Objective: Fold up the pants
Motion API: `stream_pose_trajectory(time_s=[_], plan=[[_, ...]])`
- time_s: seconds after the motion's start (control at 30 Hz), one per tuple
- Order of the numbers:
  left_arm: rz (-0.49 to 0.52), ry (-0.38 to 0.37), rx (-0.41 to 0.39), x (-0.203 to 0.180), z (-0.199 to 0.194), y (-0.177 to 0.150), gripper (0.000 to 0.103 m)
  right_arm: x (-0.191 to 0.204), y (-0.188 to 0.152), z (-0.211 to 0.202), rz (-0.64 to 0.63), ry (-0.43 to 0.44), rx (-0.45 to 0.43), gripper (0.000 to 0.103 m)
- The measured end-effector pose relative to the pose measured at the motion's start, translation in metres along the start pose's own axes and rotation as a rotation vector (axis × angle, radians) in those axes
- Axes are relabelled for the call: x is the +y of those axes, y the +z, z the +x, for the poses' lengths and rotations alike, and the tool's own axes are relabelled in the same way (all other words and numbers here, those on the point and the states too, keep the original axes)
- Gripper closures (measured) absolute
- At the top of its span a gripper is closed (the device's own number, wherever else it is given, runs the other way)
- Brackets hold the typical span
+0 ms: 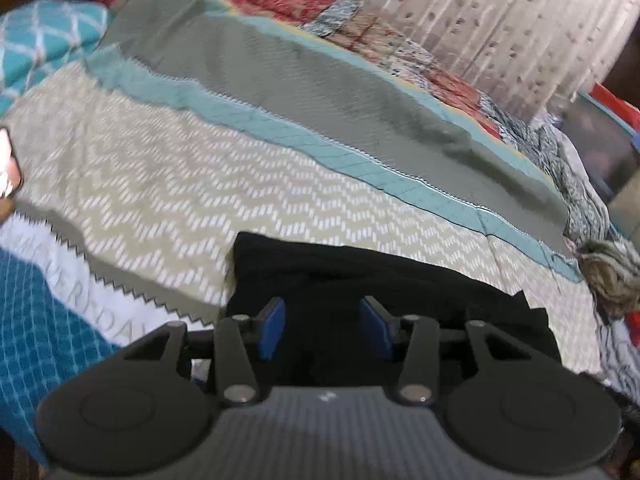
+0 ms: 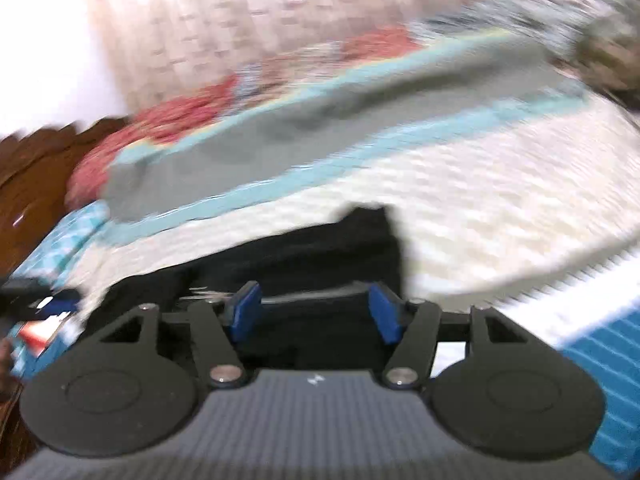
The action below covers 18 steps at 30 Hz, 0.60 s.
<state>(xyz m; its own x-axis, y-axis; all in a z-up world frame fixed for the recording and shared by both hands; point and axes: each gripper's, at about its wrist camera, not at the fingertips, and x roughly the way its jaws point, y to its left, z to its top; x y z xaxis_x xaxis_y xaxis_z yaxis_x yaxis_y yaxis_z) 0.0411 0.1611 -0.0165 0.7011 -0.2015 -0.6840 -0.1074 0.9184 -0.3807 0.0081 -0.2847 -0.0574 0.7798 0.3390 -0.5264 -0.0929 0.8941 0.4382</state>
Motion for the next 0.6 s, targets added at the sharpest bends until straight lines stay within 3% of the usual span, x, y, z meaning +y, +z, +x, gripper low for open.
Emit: stream_pose_trajectory(time_s=[0.07, 0.13, 0.2, 0.23, 0.27, 0.4, 0.53, 0.6], plan=[[-0.007, -0.033, 0.017, -0.005, 0.003, 0.000, 0.061, -0.023, -0.006, 0.004, 0.098, -0.036, 0.032, 0.037], [0.026, -0.072, 0.035, -0.022, 0.009, 0.001, 0.061, -0.035, -0.016, 0.019, 0.177, -0.018, 0.088, 0.038], [0.086, -0.115, 0.059, -0.051, 0.017, 0.003, 0.060, -0.030, -0.022, 0.030, 0.196, 0.001, 0.158, 0.062], [0.114, -0.134, 0.072, -0.066, 0.021, 0.005, 0.059, -0.022, -0.021, 0.031, 0.183, 0.003, 0.176, 0.083], [0.150, -0.159, 0.093, -0.086, 0.027, 0.008, 0.058, -0.009, -0.016, 0.022, 0.173, 0.018, 0.171, 0.087], [0.313, -0.213, 0.147, -0.164, 0.046, 0.018, 0.040, 0.039, 0.002, 0.005, 0.047, 0.058, 0.109, 0.088], [0.493, -0.168, 0.232, -0.233, 0.076, 0.014, 0.022, 0.072, 0.000, -0.003, -0.083, 0.100, 0.083, 0.088], [0.577, -0.133, 0.275, -0.253, 0.091, 0.003, 0.023, 0.085, -0.005, -0.003, -0.160, 0.094, 0.075, 0.088]])
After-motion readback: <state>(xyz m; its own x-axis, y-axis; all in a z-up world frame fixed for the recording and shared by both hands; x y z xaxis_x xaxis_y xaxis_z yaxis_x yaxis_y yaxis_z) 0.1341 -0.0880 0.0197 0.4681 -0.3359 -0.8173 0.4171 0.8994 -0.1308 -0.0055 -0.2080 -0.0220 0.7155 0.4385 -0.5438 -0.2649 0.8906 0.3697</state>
